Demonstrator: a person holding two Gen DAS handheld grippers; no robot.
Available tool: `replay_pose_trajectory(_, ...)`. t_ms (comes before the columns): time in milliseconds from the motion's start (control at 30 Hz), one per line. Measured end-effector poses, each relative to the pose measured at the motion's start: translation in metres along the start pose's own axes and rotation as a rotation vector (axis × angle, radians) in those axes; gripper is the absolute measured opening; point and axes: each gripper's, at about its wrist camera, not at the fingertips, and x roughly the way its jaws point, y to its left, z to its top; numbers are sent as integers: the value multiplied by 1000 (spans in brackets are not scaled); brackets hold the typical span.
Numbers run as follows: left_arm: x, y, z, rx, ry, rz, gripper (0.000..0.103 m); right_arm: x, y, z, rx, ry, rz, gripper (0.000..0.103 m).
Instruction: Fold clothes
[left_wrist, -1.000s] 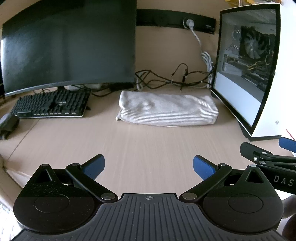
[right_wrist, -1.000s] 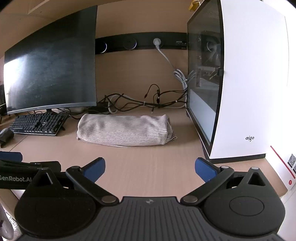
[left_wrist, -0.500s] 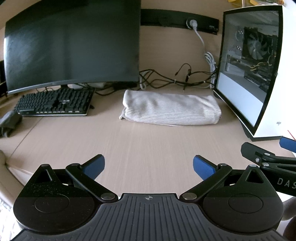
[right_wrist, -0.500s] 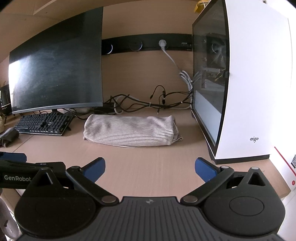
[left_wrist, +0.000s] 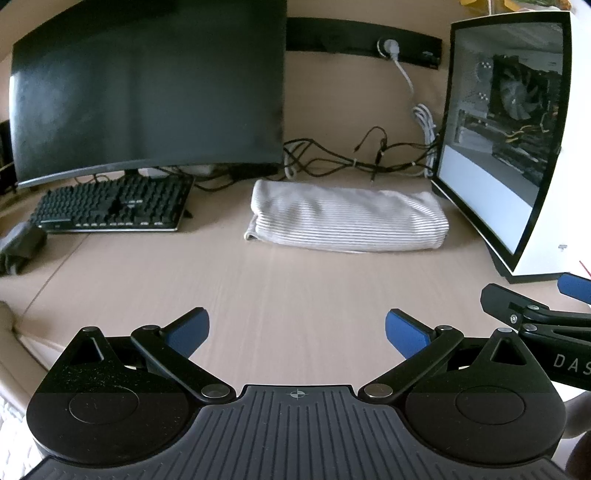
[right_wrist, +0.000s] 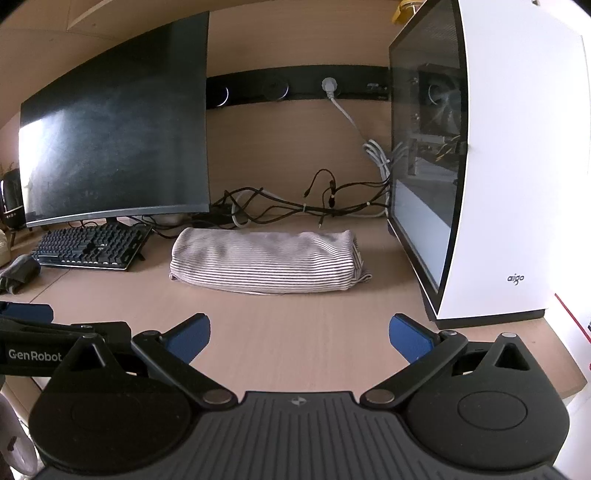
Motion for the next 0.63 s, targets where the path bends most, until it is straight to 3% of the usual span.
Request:
replay_pose_trajectory(300, 10, 5, 3, -6, 18, -11, 103, 8, 4, 0, -10, 10, -15, 103)
replay_pose_trajectory(633, 42, 17, 8, 3, 63, -54, 103, 41, 8, 0, 4, 79, -51, 103)
